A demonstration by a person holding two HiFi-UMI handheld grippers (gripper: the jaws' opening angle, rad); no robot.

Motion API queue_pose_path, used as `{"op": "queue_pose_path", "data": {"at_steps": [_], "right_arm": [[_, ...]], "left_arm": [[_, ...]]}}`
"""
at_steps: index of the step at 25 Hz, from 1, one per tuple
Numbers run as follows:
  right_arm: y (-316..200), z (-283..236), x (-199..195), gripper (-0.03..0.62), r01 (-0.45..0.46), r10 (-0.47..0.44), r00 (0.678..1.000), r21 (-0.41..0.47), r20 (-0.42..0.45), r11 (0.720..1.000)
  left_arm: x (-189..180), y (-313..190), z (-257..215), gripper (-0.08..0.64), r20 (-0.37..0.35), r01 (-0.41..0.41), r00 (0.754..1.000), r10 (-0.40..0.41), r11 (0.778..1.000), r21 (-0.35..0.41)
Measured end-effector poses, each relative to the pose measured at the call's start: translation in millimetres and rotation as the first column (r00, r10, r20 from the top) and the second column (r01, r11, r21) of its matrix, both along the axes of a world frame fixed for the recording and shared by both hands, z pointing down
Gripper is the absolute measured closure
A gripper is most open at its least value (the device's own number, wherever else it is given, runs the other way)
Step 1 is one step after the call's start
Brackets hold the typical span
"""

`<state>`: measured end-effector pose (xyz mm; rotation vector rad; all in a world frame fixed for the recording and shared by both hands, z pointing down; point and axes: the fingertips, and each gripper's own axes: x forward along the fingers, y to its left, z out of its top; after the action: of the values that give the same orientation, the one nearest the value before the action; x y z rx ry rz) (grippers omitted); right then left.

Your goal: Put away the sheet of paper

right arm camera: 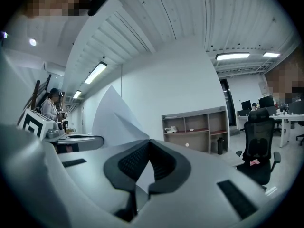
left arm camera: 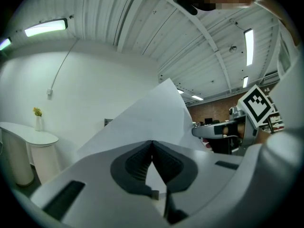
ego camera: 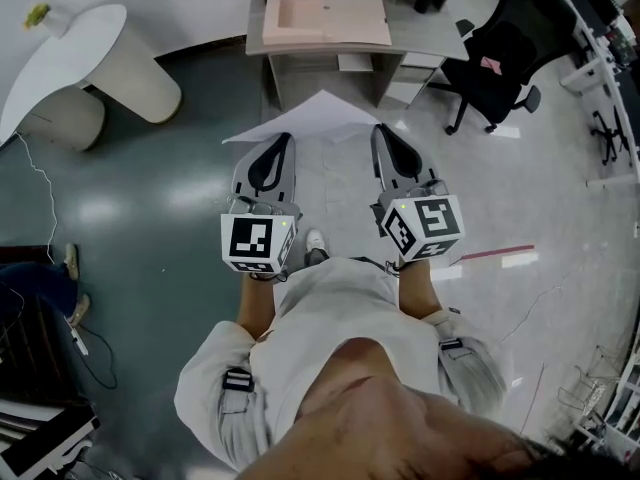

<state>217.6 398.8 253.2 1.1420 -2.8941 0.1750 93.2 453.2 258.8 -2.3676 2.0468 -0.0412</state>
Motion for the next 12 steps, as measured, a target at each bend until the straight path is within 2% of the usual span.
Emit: {"op": "queue_pose_path", "data": {"at_steps": [12], "right_arm": [[-38,9,-30,0.574,-0.047,0.047,0.999,-0.020,-0.011,0.999]], "left_arm": [[-33,-43,9,0.541,-0.002,-0.033,0.999,0.033,0.999,-0.023]]}}
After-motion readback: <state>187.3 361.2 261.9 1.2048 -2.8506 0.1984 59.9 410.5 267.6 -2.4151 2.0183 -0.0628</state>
